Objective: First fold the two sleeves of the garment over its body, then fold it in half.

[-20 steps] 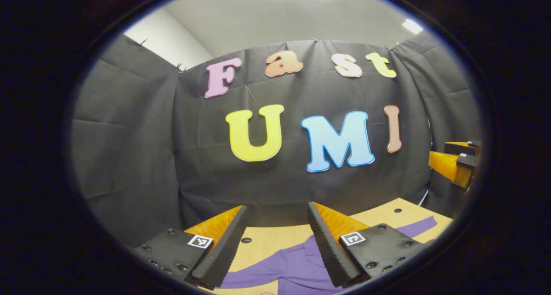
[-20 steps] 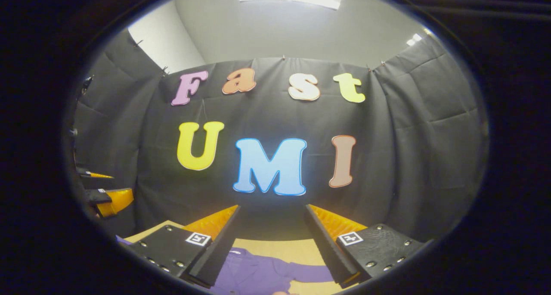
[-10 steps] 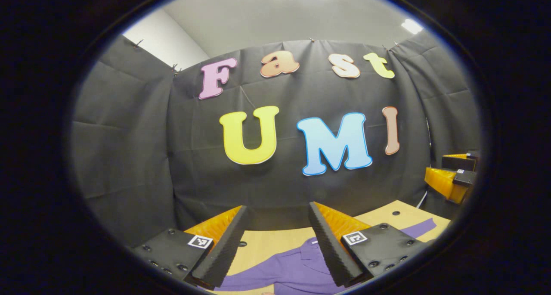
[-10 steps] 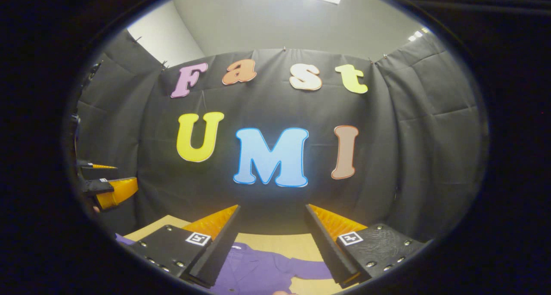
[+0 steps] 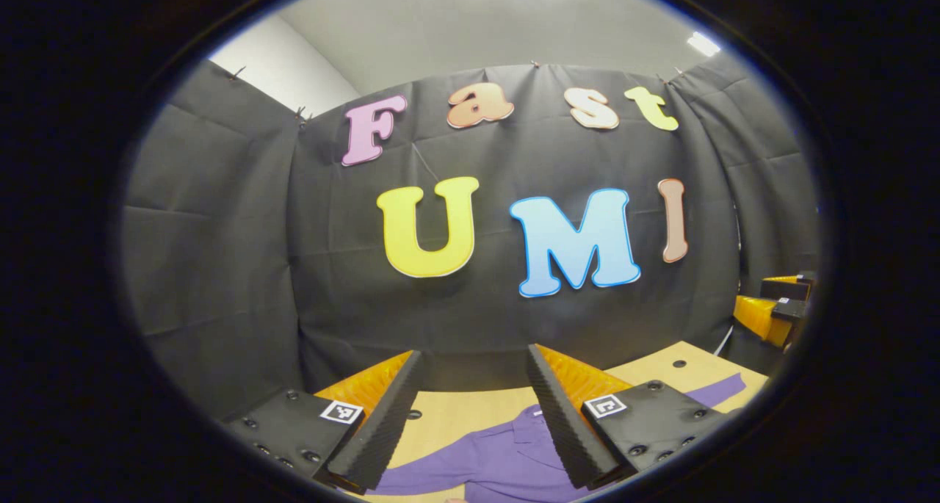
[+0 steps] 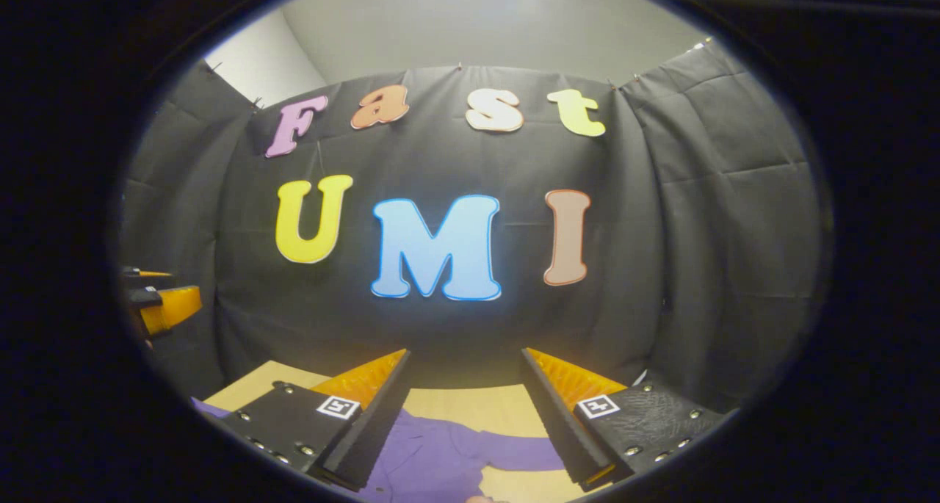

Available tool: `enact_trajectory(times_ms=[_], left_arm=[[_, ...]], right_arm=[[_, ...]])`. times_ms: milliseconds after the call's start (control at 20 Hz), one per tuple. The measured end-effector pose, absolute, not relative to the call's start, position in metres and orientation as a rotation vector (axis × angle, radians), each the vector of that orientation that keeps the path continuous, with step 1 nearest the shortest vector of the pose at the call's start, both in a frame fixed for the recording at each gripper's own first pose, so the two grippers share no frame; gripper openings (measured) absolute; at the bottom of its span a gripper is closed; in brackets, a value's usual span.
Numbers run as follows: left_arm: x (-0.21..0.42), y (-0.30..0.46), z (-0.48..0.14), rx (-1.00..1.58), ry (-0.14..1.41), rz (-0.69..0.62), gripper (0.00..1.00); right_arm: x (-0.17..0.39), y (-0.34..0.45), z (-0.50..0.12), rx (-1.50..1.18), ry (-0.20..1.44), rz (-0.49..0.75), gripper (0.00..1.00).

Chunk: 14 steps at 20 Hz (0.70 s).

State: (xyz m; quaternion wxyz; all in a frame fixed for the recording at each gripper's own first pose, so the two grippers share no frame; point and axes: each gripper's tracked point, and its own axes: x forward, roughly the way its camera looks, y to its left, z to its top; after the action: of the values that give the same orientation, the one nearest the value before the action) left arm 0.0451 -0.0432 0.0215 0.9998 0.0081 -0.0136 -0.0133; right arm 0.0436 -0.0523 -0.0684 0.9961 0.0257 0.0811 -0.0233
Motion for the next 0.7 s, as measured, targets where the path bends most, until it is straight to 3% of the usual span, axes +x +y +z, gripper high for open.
enact_trajectory(times_ms=[700], left_arm=[[0.048, -0.025, 0.009, 0.021, 0.021, 0.054, 0.97]], right_arm=[[0.083, -0.215, -0.238, 0.053, 0.439, -0.311, 0.94]])
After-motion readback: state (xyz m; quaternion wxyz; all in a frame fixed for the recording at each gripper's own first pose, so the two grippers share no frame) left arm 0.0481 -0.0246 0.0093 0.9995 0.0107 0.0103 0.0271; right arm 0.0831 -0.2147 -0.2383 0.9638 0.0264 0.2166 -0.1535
